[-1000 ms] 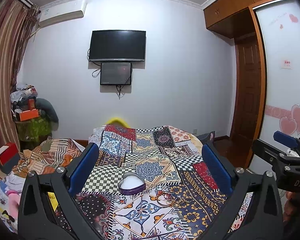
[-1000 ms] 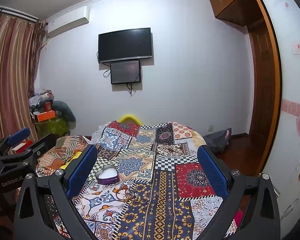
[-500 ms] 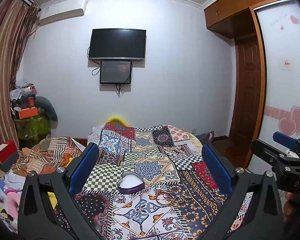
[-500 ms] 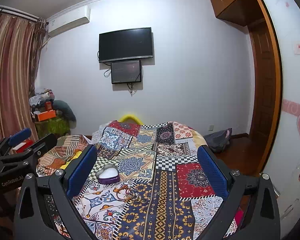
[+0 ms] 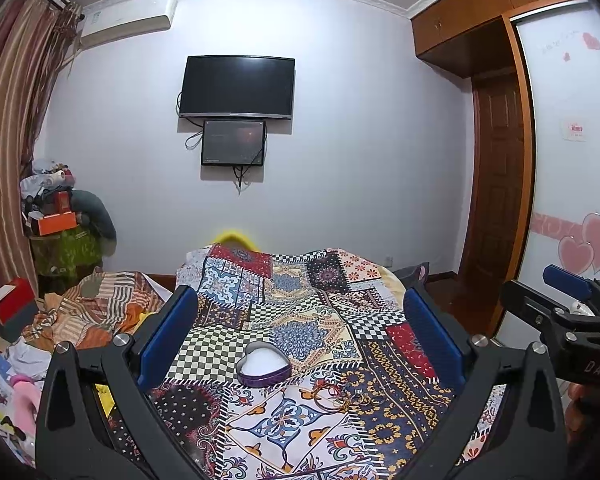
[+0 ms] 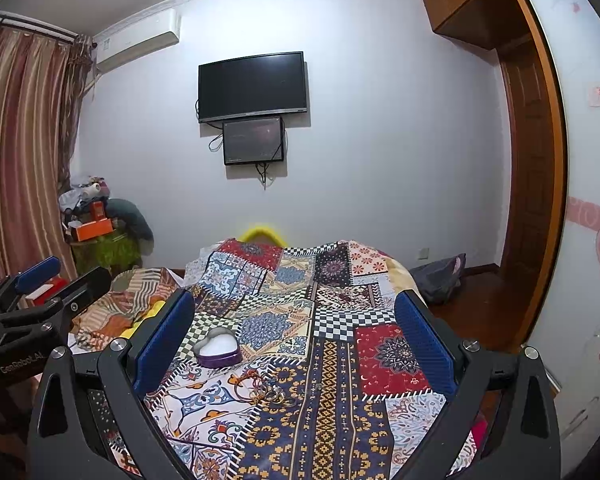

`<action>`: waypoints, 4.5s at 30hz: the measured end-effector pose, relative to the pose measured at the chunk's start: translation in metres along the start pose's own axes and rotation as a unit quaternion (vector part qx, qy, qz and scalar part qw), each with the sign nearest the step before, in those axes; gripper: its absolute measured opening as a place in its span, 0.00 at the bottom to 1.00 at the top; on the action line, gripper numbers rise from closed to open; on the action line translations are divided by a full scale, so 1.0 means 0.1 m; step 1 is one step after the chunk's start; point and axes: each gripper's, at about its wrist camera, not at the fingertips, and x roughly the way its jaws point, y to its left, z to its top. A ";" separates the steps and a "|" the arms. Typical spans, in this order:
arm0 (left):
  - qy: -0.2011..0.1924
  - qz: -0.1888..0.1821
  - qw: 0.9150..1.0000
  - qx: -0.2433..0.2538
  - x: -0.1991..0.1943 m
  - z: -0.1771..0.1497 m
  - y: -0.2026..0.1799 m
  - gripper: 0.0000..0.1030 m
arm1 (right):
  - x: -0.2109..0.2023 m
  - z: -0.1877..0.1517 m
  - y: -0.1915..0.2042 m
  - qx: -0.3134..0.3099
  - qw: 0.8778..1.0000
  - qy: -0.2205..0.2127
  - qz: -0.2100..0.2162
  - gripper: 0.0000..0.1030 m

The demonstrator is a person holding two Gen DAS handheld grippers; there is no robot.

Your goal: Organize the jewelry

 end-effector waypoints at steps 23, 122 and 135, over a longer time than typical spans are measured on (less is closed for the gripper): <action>0.076 0.017 0.996 -0.032 0.58 -0.25 0.30 1.00 | 0.53 -0.22 -0.01 -0.014 0.997 0.077 0.003 0.96; 0.220 -0.084 0.971 -0.040 1.63 -0.72 0.42 0.04 | 1.56 -0.47 -0.20 -0.005 0.976 0.204 0.074 0.09; 0.205 -0.036 0.978 -0.024 1.78 -0.60 0.72 0.04 | 1.81 -0.31 0.20 -0.034 0.977 0.182 0.103 0.09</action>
